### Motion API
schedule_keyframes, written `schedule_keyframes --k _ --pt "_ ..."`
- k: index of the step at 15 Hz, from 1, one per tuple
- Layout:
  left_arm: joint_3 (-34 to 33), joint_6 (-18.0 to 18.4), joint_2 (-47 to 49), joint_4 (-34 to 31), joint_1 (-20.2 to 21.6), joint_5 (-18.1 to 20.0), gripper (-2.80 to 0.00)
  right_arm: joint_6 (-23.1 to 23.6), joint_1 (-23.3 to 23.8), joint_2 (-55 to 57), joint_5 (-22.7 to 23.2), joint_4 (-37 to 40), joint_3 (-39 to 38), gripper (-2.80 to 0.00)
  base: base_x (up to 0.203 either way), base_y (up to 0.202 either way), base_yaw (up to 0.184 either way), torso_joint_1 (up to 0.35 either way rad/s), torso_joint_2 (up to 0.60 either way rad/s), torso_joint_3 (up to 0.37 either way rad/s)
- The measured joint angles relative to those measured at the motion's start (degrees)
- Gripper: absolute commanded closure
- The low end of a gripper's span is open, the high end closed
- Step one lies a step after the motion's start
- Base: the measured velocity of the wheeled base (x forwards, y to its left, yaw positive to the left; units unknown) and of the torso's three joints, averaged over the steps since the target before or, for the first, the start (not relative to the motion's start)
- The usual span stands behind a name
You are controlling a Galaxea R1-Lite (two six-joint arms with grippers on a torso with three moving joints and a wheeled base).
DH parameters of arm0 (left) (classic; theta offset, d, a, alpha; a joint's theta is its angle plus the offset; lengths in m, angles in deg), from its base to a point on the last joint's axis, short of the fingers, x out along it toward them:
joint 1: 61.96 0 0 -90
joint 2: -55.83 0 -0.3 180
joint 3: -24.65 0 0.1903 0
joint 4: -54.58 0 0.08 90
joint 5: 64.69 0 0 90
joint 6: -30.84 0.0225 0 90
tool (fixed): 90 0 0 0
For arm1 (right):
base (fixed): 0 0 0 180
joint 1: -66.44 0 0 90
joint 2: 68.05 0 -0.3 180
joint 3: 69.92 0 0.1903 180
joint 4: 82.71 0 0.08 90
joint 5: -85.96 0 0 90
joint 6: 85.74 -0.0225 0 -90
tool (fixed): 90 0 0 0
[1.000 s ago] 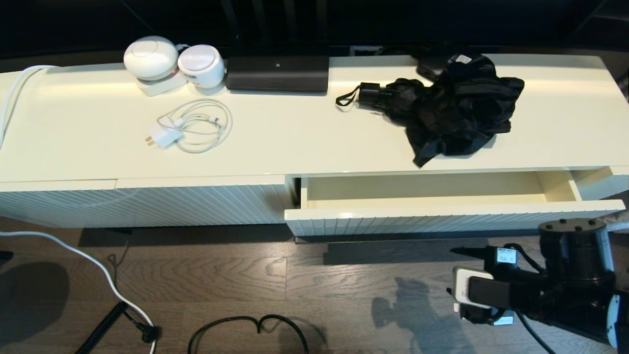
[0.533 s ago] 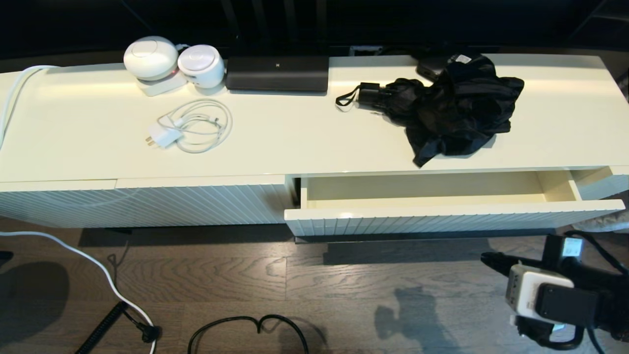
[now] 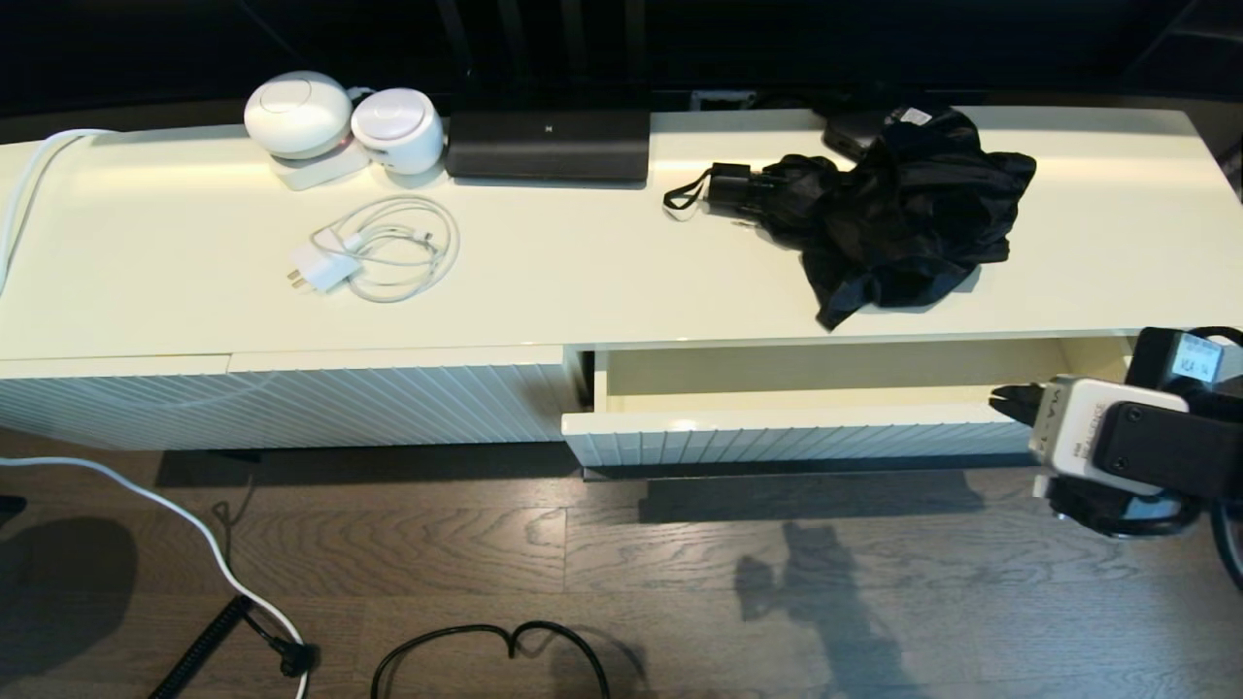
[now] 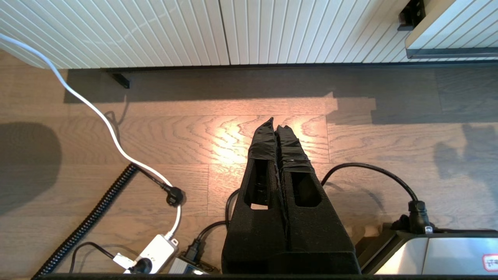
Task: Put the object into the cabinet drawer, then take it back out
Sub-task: Open the drawer
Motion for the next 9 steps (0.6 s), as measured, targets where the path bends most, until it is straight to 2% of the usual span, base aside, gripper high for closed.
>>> schedule_keyframes --k 9 --pt "0.02 -0.01 0.0 0.0 0.04 0.02 0.0 -0.08 -0.04 13.81 -1.44 -11.12 2.69 0.0 0.0 0.0 0.0 0.0 0.0 0.0"
